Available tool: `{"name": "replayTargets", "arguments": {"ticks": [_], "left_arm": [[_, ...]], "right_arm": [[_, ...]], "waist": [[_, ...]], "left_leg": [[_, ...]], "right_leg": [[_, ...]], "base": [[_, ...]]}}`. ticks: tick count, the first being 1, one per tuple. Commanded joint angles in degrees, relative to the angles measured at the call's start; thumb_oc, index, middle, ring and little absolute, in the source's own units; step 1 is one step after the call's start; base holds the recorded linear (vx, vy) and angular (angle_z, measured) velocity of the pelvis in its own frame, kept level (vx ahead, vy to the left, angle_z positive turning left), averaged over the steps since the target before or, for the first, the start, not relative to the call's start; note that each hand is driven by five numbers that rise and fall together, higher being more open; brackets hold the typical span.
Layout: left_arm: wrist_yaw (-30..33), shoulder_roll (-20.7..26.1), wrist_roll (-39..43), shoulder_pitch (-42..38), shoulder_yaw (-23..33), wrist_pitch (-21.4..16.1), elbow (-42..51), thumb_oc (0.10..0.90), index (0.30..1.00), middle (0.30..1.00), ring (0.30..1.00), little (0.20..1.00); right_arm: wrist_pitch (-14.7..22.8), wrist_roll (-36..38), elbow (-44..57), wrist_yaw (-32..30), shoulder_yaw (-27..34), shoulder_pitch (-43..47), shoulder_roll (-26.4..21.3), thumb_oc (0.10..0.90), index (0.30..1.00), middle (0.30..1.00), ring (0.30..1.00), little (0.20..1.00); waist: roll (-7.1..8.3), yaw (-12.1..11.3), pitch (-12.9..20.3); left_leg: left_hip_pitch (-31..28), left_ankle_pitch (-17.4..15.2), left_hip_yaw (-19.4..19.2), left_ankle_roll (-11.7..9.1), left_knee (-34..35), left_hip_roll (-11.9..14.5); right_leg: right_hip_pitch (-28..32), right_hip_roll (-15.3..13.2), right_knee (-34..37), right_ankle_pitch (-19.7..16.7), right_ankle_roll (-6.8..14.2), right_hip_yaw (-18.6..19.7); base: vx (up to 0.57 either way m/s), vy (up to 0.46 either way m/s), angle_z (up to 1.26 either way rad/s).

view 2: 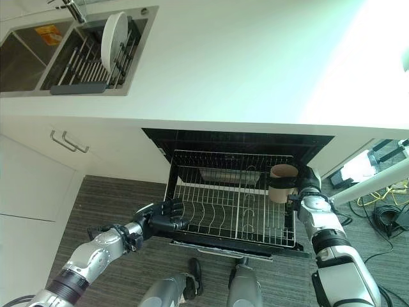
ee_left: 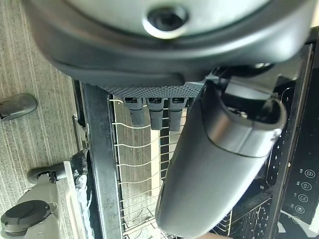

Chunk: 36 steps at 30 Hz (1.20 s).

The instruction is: Place the dishes in the dishwasher.

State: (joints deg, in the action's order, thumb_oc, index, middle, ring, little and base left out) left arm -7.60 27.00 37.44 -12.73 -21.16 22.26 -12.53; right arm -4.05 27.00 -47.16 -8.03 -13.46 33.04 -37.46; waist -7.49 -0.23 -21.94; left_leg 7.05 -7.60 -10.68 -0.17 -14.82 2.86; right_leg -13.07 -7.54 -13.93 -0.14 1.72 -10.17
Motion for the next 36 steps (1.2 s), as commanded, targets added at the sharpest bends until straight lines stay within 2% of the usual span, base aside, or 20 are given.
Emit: {"name": "replayTargets", "arguments": {"ticks": [1, 9, 18, 22, 29, 36], "left_arm": [[0.2, 3.1, 0.3, 3.3, -2.2, -1.3, 3.7, 0.8, 0.9, 0.9, 0.9, 0.9], [0.8, 2.8, -0.5, 3.9, -1.6, -1.6, 3.8, 0.8, 0.9, 0.9, 0.9, 0.9], [0.9, 2.3, -1.1, 5.9, 0.3, -2.1, 4.1, 0.8, 0.9, 0.9, 0.9, 0.9], [1.3, 1.9, -1.4, 6.7, 1.2, -2.2, 4.3, 0.8, 0.9, 0.9, 0.9, 0.9], [2.2, 1.2, -1.9, 8.9, 3.0, -2.4, 5.5, 0.8, 0.9, 0.9, 0.9, 0.9], [2.4, -0.6, -3.3, 12.6, 6.6, -3.2, 6.6, 0.8, 0.9, 0.9, 0.9, 0.9]], "right_arm": [[3.9, -2.8, 4.3, -0.4, -0.7, 4.7, -3.7, 0.8, 0.9, 0.9, 0.9, 0.9], [3.9, -5.5, 11.6, -2.1, -0.5, 3.9, -4.6, 0.8, 0.9, 0.9, 0.9, 0.9], [3.0, -7.1, 22.6, -5.0, 3.5, -0.8, -4.9, 0.8, 0.9, 0.9, 0.9, 0.9], [1.9, -7.6, 26.3, -5.6, 5.1, -4.5, -4.0, 0.8, 0.9, 0.9, 0.9, 0.9], [2.4, -7.6, 32.9, -9.6, 9.9, -11.1, -1.8, 0.8, 0.9, 0.9, 0.9, 0.9], [3.7, -9.8, 44.6, -10.0, 16.7, -23.8, 3.6, 0.8, 0.9, 0.9, 0.9, 0.9]], "waist": [[1.94, -0.8, 2.9], [3.02, -0.3, 3.0], [4.02, 0.8, 3.7], [4.51, 1.4, 4.2], [5.01, 2.5, 5.2], [5.67, 4.6, 6.9]], "left_leg": [[3.2, -0.4, 4.5, -4.6, -2.4, 4.5], [3.0, -0.7, 4.3, -4.5, -2.4, 4.8], [2.5, -1.0, 3.6, -4.3, -2.4, 5.4], [2.1, -1.2, 3.1, -4.1, -2.4, 5.7], [1.1, -1.7, 2.2, -3.9, -2.4, 6.2], [-0.4, -2.3, 0.5, -3.4, -2.4, 6.6]], "right_leg": [[2.3, -3.4, -3.3, 7.1, 3.5, -0.3], [2.2, -2.9, -3.3, 7.2, 3.4, 0.1], [2.4, -2.3, -3.3, 7.4, 3.4, 0.7], [2.7, -2.0, -3.3, 7.6, 3.3, 1.0], [3.6, -1.5, -3.3, 7.9, 3.2, 1.5], [4.5, -1.1, -3.3, 8.2, 3.6, 2.1]], "base": [[0.0, 0.0, 0.0], [0.0, 0.0, 0.0], [0.0, 0.0, 0.0], [0.0, 0.0, 0.0], [0.02, 0.009, -0.06], [0.01, 0.04, -0.07]]}}
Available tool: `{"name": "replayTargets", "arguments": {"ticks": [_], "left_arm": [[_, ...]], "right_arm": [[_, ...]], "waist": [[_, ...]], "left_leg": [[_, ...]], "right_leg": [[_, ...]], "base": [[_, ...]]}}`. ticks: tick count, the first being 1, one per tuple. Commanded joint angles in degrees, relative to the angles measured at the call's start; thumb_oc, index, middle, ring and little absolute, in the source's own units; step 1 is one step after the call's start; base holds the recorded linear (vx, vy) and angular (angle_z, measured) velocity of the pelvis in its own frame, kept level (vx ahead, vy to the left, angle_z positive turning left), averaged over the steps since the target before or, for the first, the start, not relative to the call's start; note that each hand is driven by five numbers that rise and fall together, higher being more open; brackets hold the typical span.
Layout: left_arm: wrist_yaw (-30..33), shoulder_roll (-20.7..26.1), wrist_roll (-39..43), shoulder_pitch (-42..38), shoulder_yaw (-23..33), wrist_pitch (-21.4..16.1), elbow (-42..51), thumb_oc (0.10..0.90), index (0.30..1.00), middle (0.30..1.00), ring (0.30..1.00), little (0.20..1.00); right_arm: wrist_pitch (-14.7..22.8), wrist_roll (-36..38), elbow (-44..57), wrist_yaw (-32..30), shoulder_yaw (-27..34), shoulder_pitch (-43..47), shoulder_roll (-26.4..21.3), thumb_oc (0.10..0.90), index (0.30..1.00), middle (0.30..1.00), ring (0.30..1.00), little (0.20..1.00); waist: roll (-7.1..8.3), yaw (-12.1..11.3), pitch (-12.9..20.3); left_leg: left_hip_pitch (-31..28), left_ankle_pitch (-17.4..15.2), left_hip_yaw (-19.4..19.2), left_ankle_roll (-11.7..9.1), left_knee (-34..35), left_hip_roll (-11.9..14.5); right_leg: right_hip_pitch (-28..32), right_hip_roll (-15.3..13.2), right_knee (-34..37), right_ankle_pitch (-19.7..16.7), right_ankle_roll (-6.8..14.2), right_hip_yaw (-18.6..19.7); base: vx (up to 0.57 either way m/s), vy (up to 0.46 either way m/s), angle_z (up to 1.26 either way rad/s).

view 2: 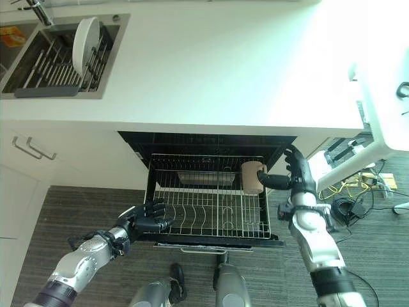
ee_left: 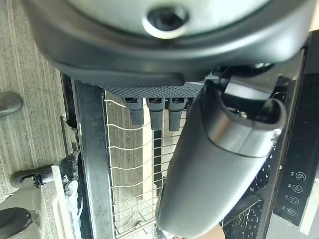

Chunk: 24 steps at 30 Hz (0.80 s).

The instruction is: Place the dishes in the dishwasher.

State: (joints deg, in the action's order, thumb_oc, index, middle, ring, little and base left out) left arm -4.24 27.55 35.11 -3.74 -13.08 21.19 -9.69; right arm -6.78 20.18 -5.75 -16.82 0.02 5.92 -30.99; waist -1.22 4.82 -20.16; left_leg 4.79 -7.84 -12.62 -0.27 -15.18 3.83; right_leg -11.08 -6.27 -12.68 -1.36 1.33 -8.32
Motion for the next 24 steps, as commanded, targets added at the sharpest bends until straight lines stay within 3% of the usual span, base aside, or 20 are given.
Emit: {"name": "replayTargets", "arguments": {"ticks": [1, 9, 13, 16, 18, 24], "left_arm": [[-1.1, -1.3, -1.1, 4.0, -0.9, -2.0, 3.9, 0.8, 0.9, 0.9, 0.9, 0.9], [0.4, -1.7, -1.1, 4.4, 2.1, -2.9, 5.8, 0.8, 0.9, 0.9, 0.9, 0.9], [1.6, -0.4, 0.3, 5.2, 6.7, -3.5, 12.9, 0.8, 0.9, 0.9, 0.9, 0.9], [0.2, 0.0, -0.2, 6.0, 8.9, -6.8, 15.6, 0.8, 0.9, 0.9, 0.9, 0.9], [-3.0, 0.1, -0.5, 7.2, 12.1, -12.2, 19.0, 0.8, 0.9, 0.9, 0.9, 0.9], [-6.9, 0.3, -1.3, 8.9, 15.2, -16.6, 22.1, 0.8, 0.9, 0.9, 0.9, 0.9]], "right_arm": [[6.7, -2.8, 4.4, -0.8, 4.1, 1.9, -2.1, 0.8, 0.9, 0.9, 0.9, 0.9], [5.9, -2.9, 10.7, 3.6, 5.4, -2.7, -0.2, 0.8, 0.9, 0.9, 0.9, 0.9], [6.9, -1.4, 15.0, 5.2, 6.7, -5.2, 0.5, 0.8, 0.9, 0.9, 0.9, 0.9], [7.5, -0.9, 16.4, 5.2, 7.4, -6.1, 1.1, 0.8, 0.9, 0.9, 0.9, 0.9], [8.6, -0.7, 17.4, 5.1, 8.8, -7.2, 2.3, 0.8, 0.9, 0.9, 0.9, 0.9], [9.8, -0.7, 19.0, 4.0, 9.9, -9.6, 4.8, 0.8, 0.9, 0.9, 0.9, 0.9]], "waist": [[-0.51, -0.2, 5.4], [0.26, 0.7, 6.5], [0.81, 0.2, 7.3], [1.23, -0.4, 7.4], [1.81, -1.3, 7.4], [2.25, -2.3, 7.7]], "left_leg": [[1.6, -2.2, 2.3, -3.2, -2.0, 5.7], [0.1, -3.0, 0.6, -3.0, -2.0, 5.8], [-0.8, -4.1, -0.1, -2.3, -2.0, 4.8], [-1.0, -4.6, -0.1, -1.7, -2.0, 3.9], [-1.2, -5.5, -0.2, -0.5, -2.0, 2.5], [-0.6, -6.4, 1.3, 1.1, -2.0, 0.5]], "right_leg": [[2.8, -2.4, -4.5, 9.5, 4.1, 0.3], [3.6, -2.4, -4.5, 9.8, 4.8, 0.4], [4.2, -3.5, -4.5, 9.5, 6.2, 0.3], [4.3, -4.5, -4.5, 8.9, 7.1, 0.1], [4.4, -6.0, -4.5, 7.9, 8.6, -0.3], [5.3, -7.5, -4.5, 5.8, 9.0, -0.9]], "base": [[0.01, 0.031, -0.04], [0.01, 0.056, -0.07], [-0.01, 0.162, -0.06], [-0.04, 0.149, 0.01], [-0.04, 0.253, -0.08], [0.01, 0.143, -0.01]]}}
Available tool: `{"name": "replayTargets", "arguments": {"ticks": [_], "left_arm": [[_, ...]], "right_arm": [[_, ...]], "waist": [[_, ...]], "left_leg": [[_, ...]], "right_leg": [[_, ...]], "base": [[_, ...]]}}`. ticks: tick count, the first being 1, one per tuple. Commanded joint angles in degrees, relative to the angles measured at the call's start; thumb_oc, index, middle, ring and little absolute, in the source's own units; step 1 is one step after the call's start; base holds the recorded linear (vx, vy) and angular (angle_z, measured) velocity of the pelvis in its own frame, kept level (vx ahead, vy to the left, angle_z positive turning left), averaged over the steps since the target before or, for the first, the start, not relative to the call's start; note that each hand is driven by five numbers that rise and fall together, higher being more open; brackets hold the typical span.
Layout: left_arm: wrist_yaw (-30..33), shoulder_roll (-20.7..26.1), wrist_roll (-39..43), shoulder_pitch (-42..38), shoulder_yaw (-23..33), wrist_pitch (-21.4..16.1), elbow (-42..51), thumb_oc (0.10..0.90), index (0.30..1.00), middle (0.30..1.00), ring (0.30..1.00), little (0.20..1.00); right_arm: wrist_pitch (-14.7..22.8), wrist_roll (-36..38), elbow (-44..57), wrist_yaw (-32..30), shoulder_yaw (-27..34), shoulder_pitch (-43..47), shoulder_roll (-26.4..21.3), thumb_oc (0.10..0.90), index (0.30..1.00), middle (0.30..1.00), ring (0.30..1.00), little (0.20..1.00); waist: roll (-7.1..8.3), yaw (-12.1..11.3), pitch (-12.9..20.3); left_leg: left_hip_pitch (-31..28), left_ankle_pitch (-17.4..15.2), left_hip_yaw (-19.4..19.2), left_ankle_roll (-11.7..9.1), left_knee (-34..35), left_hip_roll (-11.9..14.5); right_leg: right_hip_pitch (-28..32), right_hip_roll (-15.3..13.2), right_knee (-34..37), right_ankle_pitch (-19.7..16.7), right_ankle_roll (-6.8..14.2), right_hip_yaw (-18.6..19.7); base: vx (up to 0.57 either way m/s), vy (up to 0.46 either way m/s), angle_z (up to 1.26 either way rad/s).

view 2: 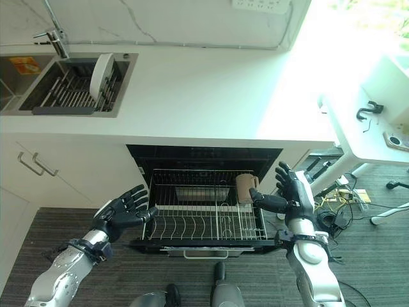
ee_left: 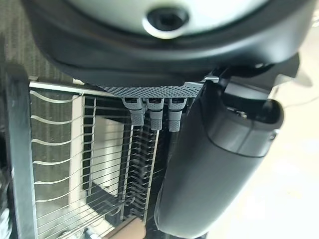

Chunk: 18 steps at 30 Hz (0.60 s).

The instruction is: Place the dishes in the dishwasher.

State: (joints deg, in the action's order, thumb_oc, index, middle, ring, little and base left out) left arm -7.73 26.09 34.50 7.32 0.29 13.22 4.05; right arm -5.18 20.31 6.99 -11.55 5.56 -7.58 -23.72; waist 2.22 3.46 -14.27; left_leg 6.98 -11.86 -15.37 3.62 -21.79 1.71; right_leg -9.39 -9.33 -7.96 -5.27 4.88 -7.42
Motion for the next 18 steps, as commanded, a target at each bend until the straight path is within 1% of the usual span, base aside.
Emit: {"name": "replayTargets", "arguments": {"ticks": [1, 3, 4, 5, 6, 7, 8, 9, 10, 11, 12, 13, 14, 15, 16, 18], "left_arm": [[-3.6, 1.9, -0.8, -2.0, 1.9, -9.2, 8.5, 0.8, 0.9, 0.9, 0.9, 0.9], [-3.9, 2.0, -0.8, -1.6, 2.9, -10.6, 8.9, 0.8, 0.9, 0.9, 0.9, 0.9], [-3.5, 2.0, -0.3, -1.3, 3.6, -12.0, 8.7, 0.8, 0.9, 0.9, 0.9, 0.9], [-3.2, 2.1, 0.3, -1.3, 4.2, -12.6, 8.5, 0.8, 0.9, 0.9, 0.9, 0.9], [-3.1, 2.3, 2.2, -2.3, 4.4, -14.0, 7.5, 0.8, 0.9, 0.9, 0.9, 0.9], [-3.3, 2.0, 2.4, -2.7, 4.5, -14.7, 7.3, 0.8, 0.9, 0.9, 0.9, 0.9], [-3.5, 1.4, 2.7, -3.1, 4.7, -16.1, 6.9, 0.8, 0.9, 0.9, 0.9, 0.9], [-4.1, 0.8, 3.8, -2.3, 5.1, -18.0, 6.6, 0.8, 0.9, 0.9, 0.9, 0.9], [-4.3, -0.4, 8.2, -1.7, 5.4, -19.1, 7.3, 0.8, 0.9, 0.9, 0.9, 0.9], [-3.6, -1.3, 8.2, -1.9, 4.2, -19.8, 8.6, 0.8, 0.9, 0.9, 0.9, 0.9], [-3.1, -1.9, 8.2, -2.1, 3.6, -19.8, 9.5, 0.8, 0.9, 0.9, 0.9, 0.9], [-3.0, -2.2, 8.7, -2.6, 3.3, -19.7, 9.6, 0.8, 0.9, 0.9, 0.9, 0.9], [-2.8, -2.4, 9.5, -2.9, 2.9, -20.1, 9.5, 0.8, 0.9, 0.9, 0.9, 0.9], [-2.9, -2.5, 10.1, -2.8, 2.9, -20.6, 9.5, 0.8, 0.9, 0.9, 0.9, 0.9], [-3.0, -2.6, 10.9, -2.1, 3.2, -21.5, 9.7, 0.8, 0.9, 0.9, 0.9, 0.9], [-3.3, -3.0, 12.0, -0.7, 4.1, -22.2, 10.2, 0.8, 0.9, 0.9, 0.9, 0.9]], "right_arm": [[8.3, -0.9, 6.4, -1.3, 4.3, 3.7, -2.3, 0.8, 0.9, 0.9, 0.9, 0.9], [8.7, -1.2, 6.6, -0.6, 4.0, 3.6, -1.6, 0.8, 0.9, 0.9, 0.9, 0.9], [9.2, -1.4, 6.4, 0.2, 3.3, 4.0, -1.3, 0.8, 0.9, 0.9, 0.9, 0.9], [9.2, -1.3, 6.5, 0.5, 3.1, 4.4, -1.5, 0.8, 0.9, 0.9, 0.9, 0.9], [9.1, -0.7, 6.6, -0.4, 3.0, 5.3, -2.3, 0.8, 0.9, 0.9, 0.9, 0.9], [9.6, -0.2, 6.8, -0.7, 3.3, 5.3, -2.3, 0.8, 0.9, 0.9, 0.9, 0.9], [11.2, 0.6, 6.7, -0.1, 4.0, 5.1, -2.0, 0.8, 0.9, 0.9, 0.9, 0.9], [12.8, 1.1, 7.4, 0.5, 4.5, 3.6, -1.6, 0.8, 0.9, 0.9, 0.9, 0.9], [12.9, 1.3, 8.5, -0.2, 4.0, 4.0, -2.0, 0.8, 0.9, 0.9, 0.9, 0.9], [13.5, 0.4, 9.0, -1.2, 3.7, 5.0, -2.7, 0.8, 0.9, 0.9, 0.9, 0.9], [13.3, 0.3, 9.4, -1.6, 3.8, 5.5, -3.1, 0.8, 0.9, 0.9, 0.9, 0.9], [12.9, 0.1, 9.3, -1.9, 3.9, 6.4, -3.4, 0.8, 0.9, 0.9, 0.9, 0.9], [12.6, -0.3, 9.2, -1.8, 3.8, 7.2, -3.7, 0.8, 0.9, 0.9, 0.9, 0.9], [12.9, -0.5, 9.2, -1.3, 3.8, 7.3, -3.9, 0.8, 0.9, 0.9, 0.9, 0.9], [13.5, -0.4, 9.5, -0.2, 3.9, 6.7, -4.1, 0.8, 0.9, 0.9, 0.9, 0.9], [14.6, -0.2, 10.1, 1.5, 4.3, 5.3, -4.5, 0.8, 0.9, 0.9, 0.9, 0.9]], "waist": [[-1.16, -0.9, 1.8], [-1.42, -1.4, 1.8], [-1.93, -2.2, 1.4], [-2.26, -2.5, 1.3], [-2.28, -1.6, 1.2], [-2.04, -1.1, 1.4], [-1.32, -1.5, 1.8], [-1.62, -1.4, 2.6], [-2.64, -1.6, 3.0], [-2.28, -1.9, 2.9], [-1.46, -2.0, 2.6], [-0.86, -1.6, 2.6], [-0.64, -1.2, 2.7], [-0.79, -0.9, 2.9], [-1.21, -0.5, 3.0], [-1.7, -0.4, 3.7]], "left_leg": [[-2.8, -2.4, 4.2, -2.6, 4.6, 2.5], [-2.7, -2.5, 3.8, -2.1, 4.6, 2.7], [-3.1, -2.5, 3.0, -1.9, 4.6, 3.5], [-2.8, -2.0, 2.8, -1.8, 4.6, 4.0], [-2.7, -2.1, 3.3, -1.8, 4.6, 3.3], [-2.4, -1.9, 3.9, -1.9, 4.6, 2.4], [-2.5, -2.0, 4.2, -2.0, 4.6, 0.6], [-3.2, -2.2, 4.7, -1.8, 4.6, -0.5], [-5.3, -1.6, 4.4, -2.6, 4.6, -0.9], [-7.3, 3.8, 3.0, -5.4, 4.6, -1.6], [-6.9, 9.0, 1.3, -7.7, 4.6, 0.0], [-6.3, 10.1, -0.7, -8.5, 4.6, 2.7], [-6.0, 8.9, -1.8, -8.3, 4.6, 4.5], [-5.7, 7.9, -2.1, -8.1, 4.6, 5.8], [-5.4, 6.9, -1.0, -8.1, 4.6, 7.4], [-3.6, 5.9, 2.7, -8.3, 4.6, 8.5]], "right_leg": [[3.8, -4.4, -9.2, 9.2, 5.4, -1.9], [5.3, -3.9, -9.2, 7.6, 5.1, -4.7], [7.4, -2.8, -9.2, 7.1, 4.9, -8.0], [8.2, -1.0, -9.2, 7.7, 4.4, -9.0], [9.2, 5.8, -9.2, 9.6, 3.3, -6.3], [8.3, 8.5, -9.2, 9.5, 2.3, -5.3], [7.3, 8.2, -9.2, 11.6, 1.1, -7.3], [7.1, 8.1, -9.2, 12.5, 0.3, -7.3], [7.5, 7.5, -9.2, 15.7, -1.5, -8.1], [8.1, 6.2, -9.2, 17.2, -3.0, -7.7], [8.5, 4.5, -9.2, 17.2, -3.4, -7.8], [8.5, 3.4, -9.2, 17.0, -3.5, -7.8], [8.3, 2.6, -9.2, 16.9, -3.3, -7.7], [8.0, 2.5, -9.2, 16.8, -3.1, -7.5], [8.1, 2.8, -9.2, 16.9, -2.8, -6.6], [7.2, 3.5, -9.2, 16.8, -2.7, -4.5]], "base": [[0.02, 0.134, -0.03], [0.01, 0.121, -0.04], [-0.01, 0.094, -0.27], [0.02, 0.064, -0.45], [0.01, -0.028, -0.61], [0.05, -0.127, -0.12], [0.13, -0.273, 0.12], [0.26, -0.369, 0.48], [0.33, -0.345, 0.47], [0.25, -0.205, 0.28], [0.11, -0.056, 0.15], [0.02, 0.082, -0.05], [0.0, 0.162, 0.06], [0.03, 0.257, 0.19], [0.03, 0.254, 0.15], [0.06, 0.286, -0.08]]}}
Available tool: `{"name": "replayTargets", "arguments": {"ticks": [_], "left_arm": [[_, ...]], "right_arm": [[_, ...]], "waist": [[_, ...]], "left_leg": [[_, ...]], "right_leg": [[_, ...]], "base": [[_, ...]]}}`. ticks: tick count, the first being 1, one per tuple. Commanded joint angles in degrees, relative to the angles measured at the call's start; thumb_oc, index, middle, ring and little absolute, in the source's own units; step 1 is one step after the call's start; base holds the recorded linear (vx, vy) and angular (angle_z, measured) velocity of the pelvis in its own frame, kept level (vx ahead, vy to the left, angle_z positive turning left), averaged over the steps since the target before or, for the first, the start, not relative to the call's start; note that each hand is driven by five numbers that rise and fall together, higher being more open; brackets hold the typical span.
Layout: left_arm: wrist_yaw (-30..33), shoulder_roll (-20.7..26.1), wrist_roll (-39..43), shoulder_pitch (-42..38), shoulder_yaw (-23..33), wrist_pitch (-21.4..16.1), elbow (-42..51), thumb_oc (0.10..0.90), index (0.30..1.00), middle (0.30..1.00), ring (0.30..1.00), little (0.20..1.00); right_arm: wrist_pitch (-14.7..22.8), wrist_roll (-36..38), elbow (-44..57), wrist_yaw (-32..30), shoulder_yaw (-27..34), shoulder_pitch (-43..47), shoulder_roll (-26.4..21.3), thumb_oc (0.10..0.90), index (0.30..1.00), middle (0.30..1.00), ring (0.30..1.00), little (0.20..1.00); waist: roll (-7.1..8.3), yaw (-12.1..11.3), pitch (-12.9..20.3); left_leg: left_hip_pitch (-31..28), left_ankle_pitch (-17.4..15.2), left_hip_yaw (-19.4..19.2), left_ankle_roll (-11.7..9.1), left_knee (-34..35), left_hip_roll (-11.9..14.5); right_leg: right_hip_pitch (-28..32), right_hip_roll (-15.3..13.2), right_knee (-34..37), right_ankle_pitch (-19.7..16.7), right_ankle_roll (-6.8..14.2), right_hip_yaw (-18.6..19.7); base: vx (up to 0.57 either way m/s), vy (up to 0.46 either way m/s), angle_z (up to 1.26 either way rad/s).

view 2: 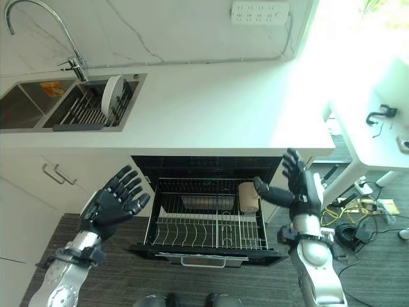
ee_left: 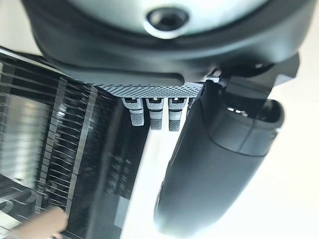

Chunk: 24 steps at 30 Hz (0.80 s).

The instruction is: Place the dishes in the dishwasher.

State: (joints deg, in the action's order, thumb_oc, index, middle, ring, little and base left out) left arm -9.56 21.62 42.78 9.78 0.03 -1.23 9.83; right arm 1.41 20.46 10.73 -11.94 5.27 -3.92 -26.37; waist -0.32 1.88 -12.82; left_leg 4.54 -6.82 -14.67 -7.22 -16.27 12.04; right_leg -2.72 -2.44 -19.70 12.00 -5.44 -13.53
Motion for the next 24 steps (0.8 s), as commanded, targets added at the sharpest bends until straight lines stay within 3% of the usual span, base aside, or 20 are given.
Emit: {"name": "replayTargets", "arguments": {"ticks": [1, 3, 5, 8, 11, 13, 16, 17, 18, 20, 21, 24], "left_arm": [[-2.1, 1.2, 4.7, -1.9, 5.1, -8.3, 4.5, 0.8, 0.9, 0.9, 0.9, 0.9], [-3.5, 0.1, 4.4, -0.5, 5.1, -10.7, 4.3, 0.8, 0.9, 0.9, 0.9, 0.9], [-2.9, -0.2, 3.5, -0.3, 4.6, -12.9, 4.2, 0.8, 0.9, 0.9, 0.9, 0.9], [-3.8, 0.6, 4.2, -1.6, 5.4, -12.5, 4.3, 0.8, 0.9, 0.9, 0.9, 0.9], [-4.6, 1.9, 3.7, -3.9, 5.3, -11.4, 3.9, 0.8, 0.9, 0.9, 0.9, 0.9], [-5.5, 2.6, 4.5, -5.2, 5.3, -10.4, 3.7, 0.8, 0.9, 0.9, 0.9, 0.9], [-6.5, 2.5, 4.7, -5.1, 5.7, -9.2, 4.1, 0.8, 0.9, 0.9, 0.9, 0.9], [-6.1, 2.4, 4.3, -4.8, 6.0, -8.9, 4.8, 0.8, 0.9, 0.9, 0.9, 0.9], [-6.1, 2.6, 3.8, -4.7, 6.4, -8.9, 5.3, 0.8, 0.9, 0.9, 0.9, 0.9], [-5.9, 2.9, 3.2, -4.6, 6.6, -9.0, 6.1, 0.8, 0.9, 0.9, 0.9, 0.9], [-5.7, 3.3, 3.5, -4.9, 6.2, -9.3, 6.1, 0.8, 0.9, 0.9, 0.9, 0.9], [-5.5, 3.5, 3.7, -5.8, 5.0, -9.5, 6.5, 0.8, 0.9, 0.9, 0.9, 0.9]], "right_arm": [[8.6, -0.2, 6.6, 3.2, 5.2, 0.7, -2.2, 0.8, 0.9, 0.9, 0.9, 0.9], [9.2, 0.0, 6.5, 4.2, 6.0, 0.9, -3.5, 0.8, 0.9, 0.9, 0.9, 0.9], [8.5, 1.0, 6.7, 4.0, 6.2, 2.3, -4.6, 0.8, 0.9, 0.9, 0.9, 0.9], [8.2, 1.2, 7.4, 2.9, 7.2, 2.9, -4.9, 0.8, 0.9, 0.9, 0.9, 0.9], [8.8, 0.1, 8.4, 1.2, 8.5, 1.5, -3.0, 0.8, 0.9, 0.9, 0.9, 0.9], [9.4, 0.6, 8.8, 0.0, 9.7, 0.0, -2.0, 0.8, 0.9, 0.9, 0.9, 0.9], [9.2, -0.1, 9.1, 0.4, 10.1, -1.0, 0.3, 0.8, 0.9, 0.9, 0.9, 0.9], [8.7, -1.5, 8.9, 1.3, 8.9, -0.3, 1.5, 0.8, 0.9, 0.9, 0.9, 0.9], [8.5, -2.2, 8.5, 1.2, 8.1, 0.3, 1.9, 0.8, 0.9, 0.9, 0.9, 0.9], [7.5, -2.3, 8.2, 0.3, 6.8, 1.8, 1.7, 0.8, 0.9, 0.9, 0.9, 0.9], [7.0, -2.2, 7.9, -0.3, 6.3, 2.6, 1.2, 0.8, 0.9, 0.9, 0.9, 0.9], [6.7, -2.0, 7.8, -0.8, 5.7, 3.4, 0.0, 0.8, 0.9, 0.9, 0.9, 0.9]], "waist": [[0.61, 1.1, 2.6], [0.03, 0.9, 3.4], [-0.29, 0.6, 3.3], [-0.88, 1.2, 3.2], [-0.92, 1.6, 3.3], [-0.55, 1.8, 3.2], [-0.2, 1.2, 3.0], [-0.25, 0.0, 3.0], [-0.32, -0.8, 2.9], [-0.61, -2.2, 3.1], [-0.57, -2.4, 3.1], [0.37, -1.8, 2.7]], "left_leg": [[0.0, 0.6, 5.7, 1.9, -0.9, -0.9], [2.4, 3.7, 11.0, -0.2, -0.9, 2.1], [2.4, 2.7, 13.0, -0.2, -0.9, 1.7], [1.0, -1.5, 10.3, 0.3, -0.9, 0.9], [0.8, -3.6, 10.2, 1.8, -0.9, -1.5], [0.7, -4.9, 10.3, 3.3, -0.9, -3.8], [-0.3, -6.7, 9.9, 5.6, -0.9, -6.8], [-0.7, -7.1, 8.5, 6.2, -0.9, -7.0], [-0.9, -7.1, 7.6, 6.2, -0.9, -6.8], [-0.5, -7.0, 6.6, 6.8, -0.9, -6.3], [-0.1, -6.8, 6.7, 7.4, -0.9, -6.4], [0.1, -6.5, 8.0, 8.3, -0.9, -8.4]], "right_leg": [[0.1, -3.1, 2.5, -0.3, 7.8, 3.2], [-0.9, -3.1, 2.5, 0.2, 7.6, 5.6], [-1.0, -4.1, 2.5, 0.1, 8.3, 7.1], [-1.5, -7.8, 2.5, -1.5, 11.3, 7.2], [-1.7, -11.5, 2.5, -3.5, 14.5, 6.7], [-1.5, -13.3, 2.5, -5.8, 15.1, 6.5], [-1.4, -16.1, 2.5, -12.2, 14.8, 4.9], [-0.9, -17.3, 2.5, -14.2, 15.1, 1.6], [-0.4, -17.5, 2.5, -13.9, 15.2, -0.3], [0.9, -14.8, 2.5, -12.5, 14.9, -4.3], [1.6, -11.1, 2.5, -10.4, 14.2, -5.0], [1.5, -3.4, 2.5, -9.0, 13.0, -2.5]], "base": [[0.12, 0.406, -0.38], [0.15, 0.508, -0.73], [0.12, 0.481, -0.84], [0.09, 0.585, -0.72], [0.07, 0.53, -0.09], [0.08, 0.476, 0.05], [0.07, 0.476, 0.15], [0.03, 0.411, -0.15], [0.01, 0.406, -0.58], [-0.02, 0.258, -0.86], [-0.02, 0.18, -0.65], [-0.03, 0.1, -0.19]]}}
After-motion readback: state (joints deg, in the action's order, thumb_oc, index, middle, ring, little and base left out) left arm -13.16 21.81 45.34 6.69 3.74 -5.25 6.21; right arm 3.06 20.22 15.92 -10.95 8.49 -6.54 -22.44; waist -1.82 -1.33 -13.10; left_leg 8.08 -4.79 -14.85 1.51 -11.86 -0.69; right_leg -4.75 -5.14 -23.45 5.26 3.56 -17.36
